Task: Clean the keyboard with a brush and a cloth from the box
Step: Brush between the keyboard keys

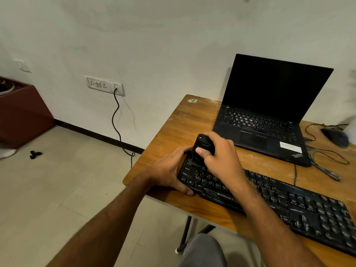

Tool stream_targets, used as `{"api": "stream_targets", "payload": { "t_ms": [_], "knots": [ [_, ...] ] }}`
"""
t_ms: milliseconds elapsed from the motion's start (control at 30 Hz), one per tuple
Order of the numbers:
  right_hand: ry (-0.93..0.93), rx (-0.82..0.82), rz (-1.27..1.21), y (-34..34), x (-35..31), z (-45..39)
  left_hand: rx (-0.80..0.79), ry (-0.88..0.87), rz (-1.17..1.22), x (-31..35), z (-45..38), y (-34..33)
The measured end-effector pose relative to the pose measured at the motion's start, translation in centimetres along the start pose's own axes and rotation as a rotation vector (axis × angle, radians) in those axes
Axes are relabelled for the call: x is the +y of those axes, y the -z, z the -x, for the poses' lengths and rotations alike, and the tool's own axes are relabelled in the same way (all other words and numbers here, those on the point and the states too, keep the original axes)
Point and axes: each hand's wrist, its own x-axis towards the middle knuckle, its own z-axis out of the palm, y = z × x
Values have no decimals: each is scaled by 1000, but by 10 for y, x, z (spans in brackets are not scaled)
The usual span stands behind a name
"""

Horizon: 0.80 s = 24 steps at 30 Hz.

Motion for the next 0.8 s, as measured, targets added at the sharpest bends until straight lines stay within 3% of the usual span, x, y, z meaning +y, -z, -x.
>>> {"api": "stream_targets", "payload": {
  "t_ms": [100,233,400,500,667,800],
  "knots": [
    [0,-81,22,-8,-3,4,2,-1,-10,-2,-1,-1],
    [-1,-31,-6,-5,-3,2,5,-6,-6,-1,0,-1],
    [6,-152,12,-5,-8,5,13,-20,-16,-3,-1,-1],
    [-6,-59,-28,-1,-6,3,13,-12,-10,-4,-1,-2],
    [36,-175,-13,-4,-13,13,13,-32,-27,-3,-1,-2],
    [75,-105,-23,-6,-16,14,15,-31,-25,-2,0,-2]
  ]
}}
